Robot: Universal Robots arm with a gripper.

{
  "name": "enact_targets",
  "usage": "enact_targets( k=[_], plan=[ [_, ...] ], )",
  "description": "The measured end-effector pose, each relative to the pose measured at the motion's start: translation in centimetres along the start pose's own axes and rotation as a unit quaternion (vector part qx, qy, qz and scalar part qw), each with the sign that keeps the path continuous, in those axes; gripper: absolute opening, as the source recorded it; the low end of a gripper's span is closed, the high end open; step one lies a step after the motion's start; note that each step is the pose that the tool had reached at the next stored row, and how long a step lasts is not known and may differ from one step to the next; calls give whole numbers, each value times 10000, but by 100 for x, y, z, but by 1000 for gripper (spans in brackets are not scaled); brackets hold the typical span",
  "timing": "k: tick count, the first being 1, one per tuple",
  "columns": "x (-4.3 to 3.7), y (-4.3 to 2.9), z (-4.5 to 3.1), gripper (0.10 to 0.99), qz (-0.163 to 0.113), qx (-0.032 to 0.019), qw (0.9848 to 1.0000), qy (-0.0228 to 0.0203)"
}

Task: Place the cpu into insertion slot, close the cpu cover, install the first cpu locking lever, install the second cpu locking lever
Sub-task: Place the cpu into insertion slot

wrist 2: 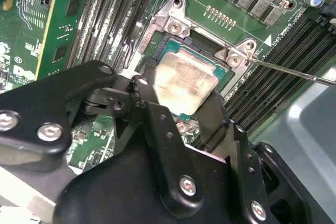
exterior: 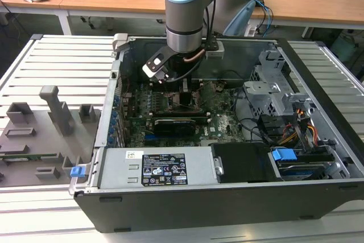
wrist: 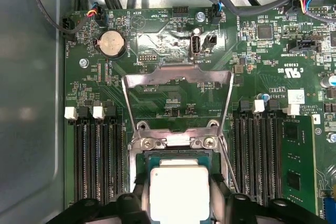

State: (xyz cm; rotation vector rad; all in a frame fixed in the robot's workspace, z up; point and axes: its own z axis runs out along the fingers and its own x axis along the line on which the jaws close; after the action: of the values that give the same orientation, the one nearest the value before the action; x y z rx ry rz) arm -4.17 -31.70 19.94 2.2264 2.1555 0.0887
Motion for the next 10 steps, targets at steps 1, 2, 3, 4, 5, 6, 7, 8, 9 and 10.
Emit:
enact_targets(
  k=[1,2,3,4,5,6,7,8,9,10],
  plan=[
    [3,2,4,616,0,0,10000,-1],
    [4,3,5,616,1,0,10000,-1],
    [4,3,5,616,0,1,10000,-1],
    [4,3,5,616,1,1,10000,-1],
    [4,4,3,616,0,1,10000,-1],
    [5,5,-5,616,0,0,10000,-1],
    [5,5,-13,616,1,0,10000,0],
    [5,6,-26,616,0,0,10000,0],
    [5,7,-40,616,0,1,10000,-1],
    [5,9,-63,604,0,2,10000,-1]
  ],
)
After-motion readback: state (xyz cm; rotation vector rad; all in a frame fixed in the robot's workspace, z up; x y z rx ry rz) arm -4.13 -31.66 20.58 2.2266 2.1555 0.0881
